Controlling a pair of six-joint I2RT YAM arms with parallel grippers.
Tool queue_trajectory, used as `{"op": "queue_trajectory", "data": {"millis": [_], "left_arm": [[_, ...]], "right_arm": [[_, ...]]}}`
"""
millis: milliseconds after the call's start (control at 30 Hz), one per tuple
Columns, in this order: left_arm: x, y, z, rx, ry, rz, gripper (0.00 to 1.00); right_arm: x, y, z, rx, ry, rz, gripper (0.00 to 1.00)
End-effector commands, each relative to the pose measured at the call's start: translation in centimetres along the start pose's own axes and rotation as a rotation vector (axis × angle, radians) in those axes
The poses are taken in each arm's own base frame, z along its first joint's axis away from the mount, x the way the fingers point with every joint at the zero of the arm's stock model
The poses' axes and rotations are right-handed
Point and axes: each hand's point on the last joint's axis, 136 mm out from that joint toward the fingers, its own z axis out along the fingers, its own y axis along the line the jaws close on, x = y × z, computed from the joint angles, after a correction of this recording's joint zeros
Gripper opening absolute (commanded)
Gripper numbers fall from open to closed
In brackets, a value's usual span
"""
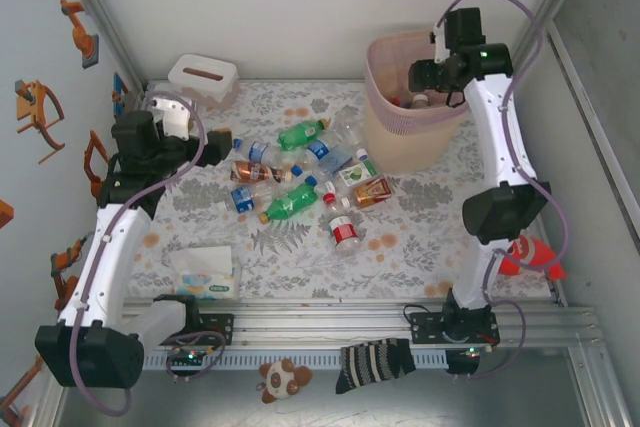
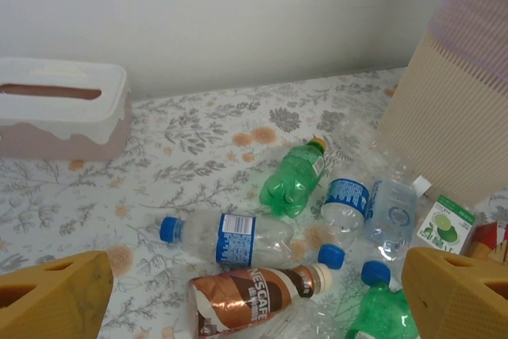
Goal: Put the plastic bottles in the bin
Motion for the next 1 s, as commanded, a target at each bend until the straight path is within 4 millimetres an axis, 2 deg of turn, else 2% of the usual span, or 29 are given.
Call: {"op": "queue_trajectory", "data": {"millis": [0,133,300,400,567,700,833,967], "left_arm": [[0.3,-0.5,0.1,0.023,0.055,-0.079,0.91],[2.4,0.5,1.4,-0.022,0.170,-0.187,0.85],[6.0,1.8,2.9,-0.118,0.348,-0.304,0.83],[8.1,2.1,3.7,-0.151,0.446,-0.337,0.82],[12.0,0.9,5.1,-0.103,0.608,-0.341,0.80],[15.1,-1.6,6.0,0.077,0.775,-0.233,0.78],[17.8,-1.9,6.7,0.134,0.900,-0.047,0.74],[19.7,-2.3,7.1,0.187,0.956,0.134,0.76]], "right_arm": [[-1.3,1.7,-3.2,-0.085,-0.090,0.038,0.78],[-1.5,2.6,-5.6,-0.147,-0.149,0.063,0.77],[-0.7,3.2,-8.1,-0.193,-0.207,0.093,0.77],[0.3,3.2,-8.8,-0.203,-0.216,0.101,0.77],[2.4,3.7,-9.0,-0.235,-0.198,0.108,0.76],[4.1,3.8,-8.4,-0.245,-0.169,0.111,0.76],[5.4,4.1,-7.4,-0.256,-0.130,0.112,0.75],[6.2,4.2,-6.7,-0.262,-0.103,0.110,0.75]]}}
